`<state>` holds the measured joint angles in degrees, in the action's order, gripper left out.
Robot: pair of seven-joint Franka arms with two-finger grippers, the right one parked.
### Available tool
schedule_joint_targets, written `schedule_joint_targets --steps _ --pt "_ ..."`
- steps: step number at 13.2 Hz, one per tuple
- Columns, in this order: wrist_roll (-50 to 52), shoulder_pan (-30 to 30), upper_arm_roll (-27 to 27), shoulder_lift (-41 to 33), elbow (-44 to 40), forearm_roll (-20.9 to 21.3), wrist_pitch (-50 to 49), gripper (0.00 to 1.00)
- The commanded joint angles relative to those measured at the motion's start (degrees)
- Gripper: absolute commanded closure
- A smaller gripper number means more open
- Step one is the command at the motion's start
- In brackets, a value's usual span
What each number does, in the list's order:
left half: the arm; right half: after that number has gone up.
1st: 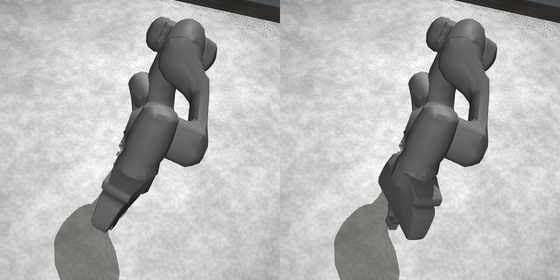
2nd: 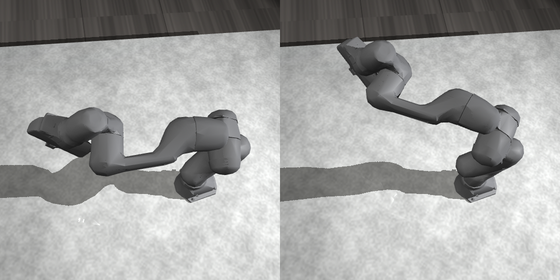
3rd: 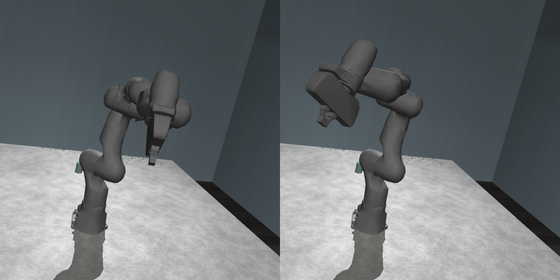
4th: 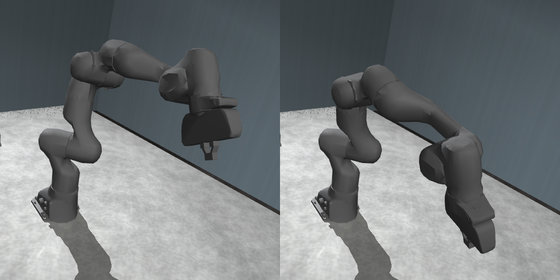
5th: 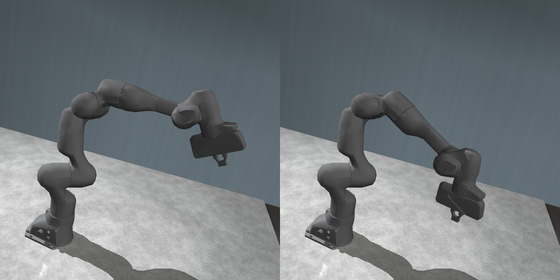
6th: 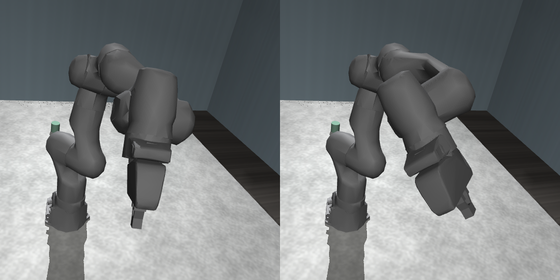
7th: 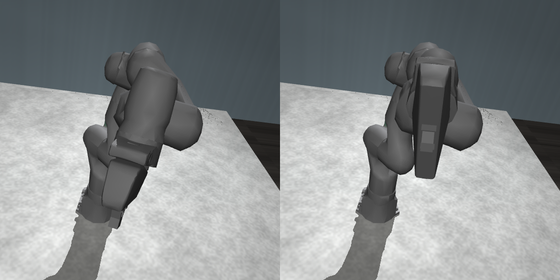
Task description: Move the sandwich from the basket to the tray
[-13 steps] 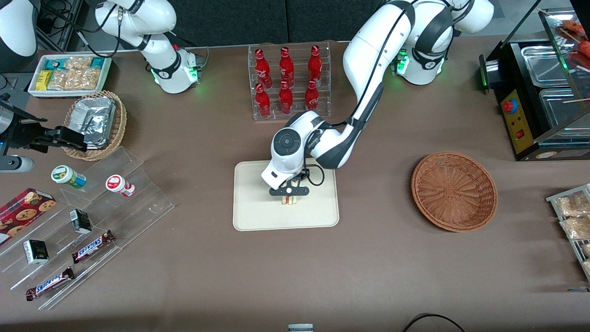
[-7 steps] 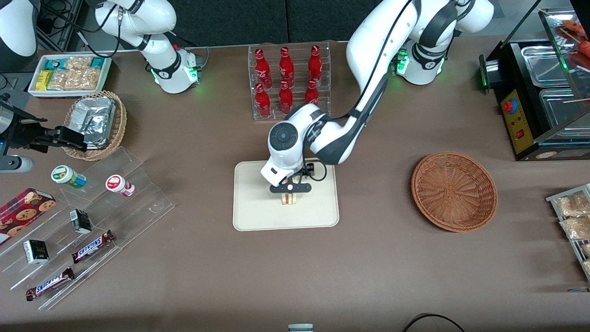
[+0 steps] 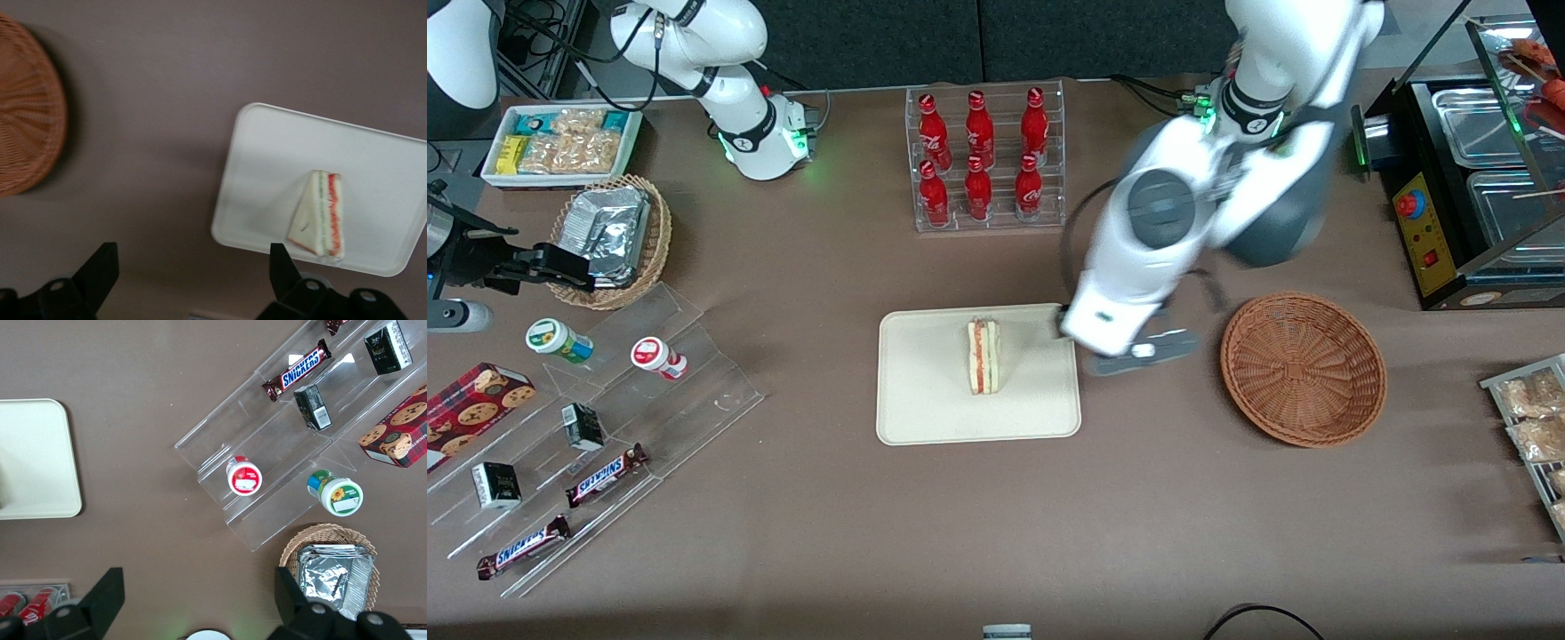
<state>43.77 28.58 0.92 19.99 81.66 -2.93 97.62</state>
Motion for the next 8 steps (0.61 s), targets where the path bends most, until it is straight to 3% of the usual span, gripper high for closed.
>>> schedule_joint_targets --steps 1,4,6,8 --pt "-10.3 -8.5 0.7 -11.8 9.1 -1.7 -4.5 0.0" --pt "-29.0 -17.7 0.7 -16.0 9.9 -1.6 -13.4 0.0" --pt "-38.3 -22.8 0.6 -20.1 13.8 -0.7 -13.5 0.0" --pt "-41.0 -24.2 0.6 -22.6 14.5 1.3 -13.4 0.0"
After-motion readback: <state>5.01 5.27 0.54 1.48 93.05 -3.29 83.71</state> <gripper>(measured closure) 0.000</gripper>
